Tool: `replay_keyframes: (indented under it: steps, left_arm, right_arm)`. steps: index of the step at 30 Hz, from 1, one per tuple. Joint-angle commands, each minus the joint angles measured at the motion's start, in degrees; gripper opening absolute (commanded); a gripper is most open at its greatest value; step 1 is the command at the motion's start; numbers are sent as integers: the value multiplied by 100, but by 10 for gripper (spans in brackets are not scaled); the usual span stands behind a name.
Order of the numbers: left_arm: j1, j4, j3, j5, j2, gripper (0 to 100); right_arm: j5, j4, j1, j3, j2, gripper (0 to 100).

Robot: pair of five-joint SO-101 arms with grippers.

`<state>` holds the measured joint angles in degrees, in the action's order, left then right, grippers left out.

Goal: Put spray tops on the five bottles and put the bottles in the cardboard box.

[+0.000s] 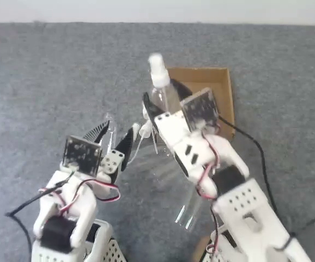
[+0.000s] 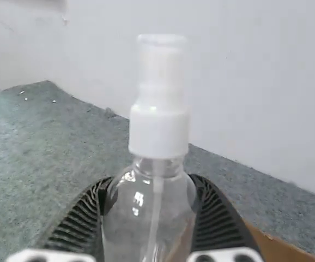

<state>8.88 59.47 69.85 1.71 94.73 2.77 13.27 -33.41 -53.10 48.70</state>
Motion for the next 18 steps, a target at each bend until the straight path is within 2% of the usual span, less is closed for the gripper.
replay_keyframes:
  steps: [1,9,13,18]
  left_arm:
    - [18,-299,136,-281,70,301]
    - [369,-624,567,-255,35,299]
    - [158,-879,725,-246,35,251]
    - [149,-888,743,-246,35,250]
  right_arm:
    - [-70,4,22,1196,-1007,6]
    - [-35,382,-637,1749,-1815,6]
    - [-26,1015,-857,1723,-1349,6]
    - [-26,1868,-848,1714,-523,6]
